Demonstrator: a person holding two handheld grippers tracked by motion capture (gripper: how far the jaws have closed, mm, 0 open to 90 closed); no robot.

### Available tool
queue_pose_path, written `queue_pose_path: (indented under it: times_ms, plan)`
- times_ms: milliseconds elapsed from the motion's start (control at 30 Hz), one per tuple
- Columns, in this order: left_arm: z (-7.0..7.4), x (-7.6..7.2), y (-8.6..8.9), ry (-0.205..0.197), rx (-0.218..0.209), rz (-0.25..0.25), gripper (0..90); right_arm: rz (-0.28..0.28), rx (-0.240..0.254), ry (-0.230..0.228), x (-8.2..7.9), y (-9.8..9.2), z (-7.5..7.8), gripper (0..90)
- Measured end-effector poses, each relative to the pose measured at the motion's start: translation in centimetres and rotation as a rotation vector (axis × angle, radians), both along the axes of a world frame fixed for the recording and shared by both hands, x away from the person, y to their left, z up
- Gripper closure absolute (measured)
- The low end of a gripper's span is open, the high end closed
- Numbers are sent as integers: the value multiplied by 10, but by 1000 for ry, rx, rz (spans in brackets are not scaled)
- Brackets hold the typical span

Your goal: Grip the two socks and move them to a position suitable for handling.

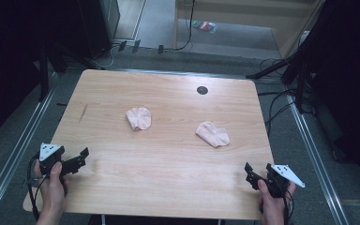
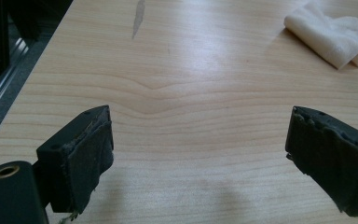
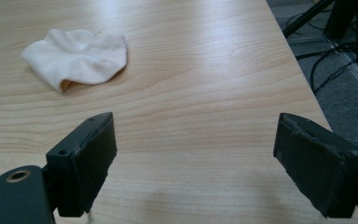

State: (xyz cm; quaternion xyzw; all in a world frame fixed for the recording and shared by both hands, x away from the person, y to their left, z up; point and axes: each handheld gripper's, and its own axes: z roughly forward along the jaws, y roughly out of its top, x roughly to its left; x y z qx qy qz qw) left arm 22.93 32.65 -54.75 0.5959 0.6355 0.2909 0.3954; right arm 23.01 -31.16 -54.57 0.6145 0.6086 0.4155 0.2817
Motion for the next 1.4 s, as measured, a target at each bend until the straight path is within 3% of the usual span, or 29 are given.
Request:
queue_pose_path:
  times_ms: [200, 300, 467, 567, 600, 667, 833, 1000, 1200, 1400]
  plan:
    - [0, -1, -3, -16, 21, 18, 77, -9, -31, -3, 1, 4, 2, 132]
    - [-1, -2, -4, -26, 26, 14, 77, -10, -7, -7, 3, 8, 6, 134]
    - [-3, -4, -10, -50, 76, 76, 77, -30, -69, -8, 3, 19, 20, 201]
    - [-3, -2, -15, -47, 115, 80, 77, 9, -91, -44, 3, 27, 32, 225]
    - [-3, -2, -15, -47, 120, 84, 77, 20, -116, -51, 4, 33, 39, 233]
    - [-3, -2, -15, -61, 121, 96, 77, 39, -119, -54, 8, 39, 46, 236]
    - [-3, -1, -15, -54, 126, 97, 76, 80, -132, -60, 25, 62, 60, 239]
    - [-3, 0, -14, -50, 115, 85, 77, 157, -119, -73, 48, 85, 66, 328]
    - [-3, 1, -15, -35, 124, 52, 77, 203, -132, -41, 79, 106, 60, 397]
    - [-3, 5, -17, -3, 146, 32, 77, 221, -180, 16, 106, 119, 39, 378]
